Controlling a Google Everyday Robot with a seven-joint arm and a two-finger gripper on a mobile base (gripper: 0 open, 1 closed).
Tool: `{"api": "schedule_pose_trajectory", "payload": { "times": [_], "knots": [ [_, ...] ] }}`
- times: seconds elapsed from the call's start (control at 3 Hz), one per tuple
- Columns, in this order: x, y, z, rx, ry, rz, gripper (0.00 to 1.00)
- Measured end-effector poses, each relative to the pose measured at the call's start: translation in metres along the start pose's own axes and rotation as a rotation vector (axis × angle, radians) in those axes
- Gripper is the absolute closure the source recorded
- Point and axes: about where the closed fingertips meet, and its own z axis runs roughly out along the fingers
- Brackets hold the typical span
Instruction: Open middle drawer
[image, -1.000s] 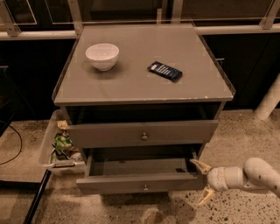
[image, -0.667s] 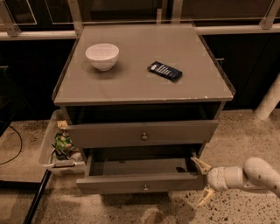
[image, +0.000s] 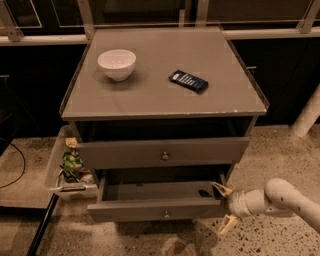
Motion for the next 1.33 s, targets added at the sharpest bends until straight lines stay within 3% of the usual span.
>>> {"api": "schedule_pose_trajectory", "payload": {
  "times": [0.33,0.67,1.33],
  "knots": [
    [0.0068,0.0014,0.015,-0.031,0.023,0.006,0.0],
    [0.0067,0.0014,0.0156,-0.032,0.023,0.006,0.18],
    [0.0044,0.0007,0.0133,-0.032,0.023,0.006,0.65]
  ]
}}
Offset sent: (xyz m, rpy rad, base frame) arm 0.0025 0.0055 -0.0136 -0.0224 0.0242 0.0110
